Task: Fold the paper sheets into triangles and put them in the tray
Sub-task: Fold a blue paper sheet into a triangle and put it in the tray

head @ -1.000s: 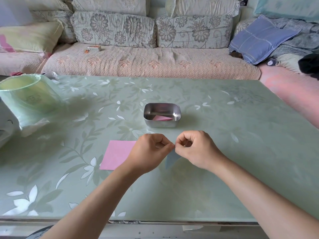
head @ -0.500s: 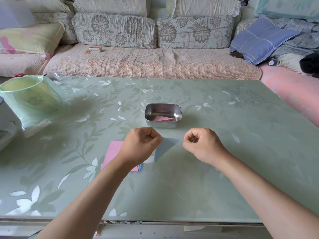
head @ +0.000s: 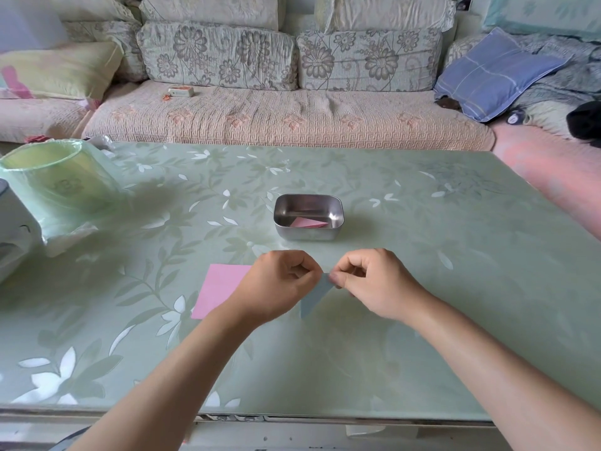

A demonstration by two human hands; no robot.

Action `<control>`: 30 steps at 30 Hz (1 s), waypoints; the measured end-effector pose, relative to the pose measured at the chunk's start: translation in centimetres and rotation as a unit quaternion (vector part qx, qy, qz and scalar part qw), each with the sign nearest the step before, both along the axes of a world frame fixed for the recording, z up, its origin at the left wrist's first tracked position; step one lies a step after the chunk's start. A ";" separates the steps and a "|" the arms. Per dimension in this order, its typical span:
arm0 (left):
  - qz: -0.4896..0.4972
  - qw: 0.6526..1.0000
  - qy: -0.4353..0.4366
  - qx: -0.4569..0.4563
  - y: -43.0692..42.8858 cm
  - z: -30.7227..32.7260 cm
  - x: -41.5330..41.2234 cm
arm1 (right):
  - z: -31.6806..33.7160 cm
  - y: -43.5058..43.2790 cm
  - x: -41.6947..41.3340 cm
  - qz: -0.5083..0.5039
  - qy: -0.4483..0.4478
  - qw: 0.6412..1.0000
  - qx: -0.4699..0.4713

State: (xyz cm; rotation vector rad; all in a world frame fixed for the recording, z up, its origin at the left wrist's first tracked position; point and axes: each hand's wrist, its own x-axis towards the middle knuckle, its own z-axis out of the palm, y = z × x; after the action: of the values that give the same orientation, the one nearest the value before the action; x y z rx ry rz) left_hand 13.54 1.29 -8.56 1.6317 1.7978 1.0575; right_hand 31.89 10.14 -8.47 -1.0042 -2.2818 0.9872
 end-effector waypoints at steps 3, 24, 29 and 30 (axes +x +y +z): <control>-0.009 0.999 0.048 0.003 -0.2 0.0 0.2 | 0.1 -0.5 -0.3 0.017 -0.006 1.000 0.009; 0.044 0.990 -0.124 -0.047 -0.2 1.2 -3.6 | 0.5 0.7 0.2 -0.051 0.013 0.997 -0.051; 0.086 0.963 -0.252 -0.031 0.5 0.3 -0.4 | 0.2 0.2 -0.6 -0.070 0.063 0.993 -0.077; 0.098 0.957 -0.270 -0.027 0.6 0.2 -0.2 | 0.3 0.3 -0.6 -0.075 0.075 0.991 -0.081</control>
State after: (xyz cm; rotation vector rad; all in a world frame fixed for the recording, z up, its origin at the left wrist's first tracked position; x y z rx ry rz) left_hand 13.38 1.92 -8.32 1.0069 1.6098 1.3673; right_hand 31.26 10.39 -8.15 -1.1106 -1.9982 1.1568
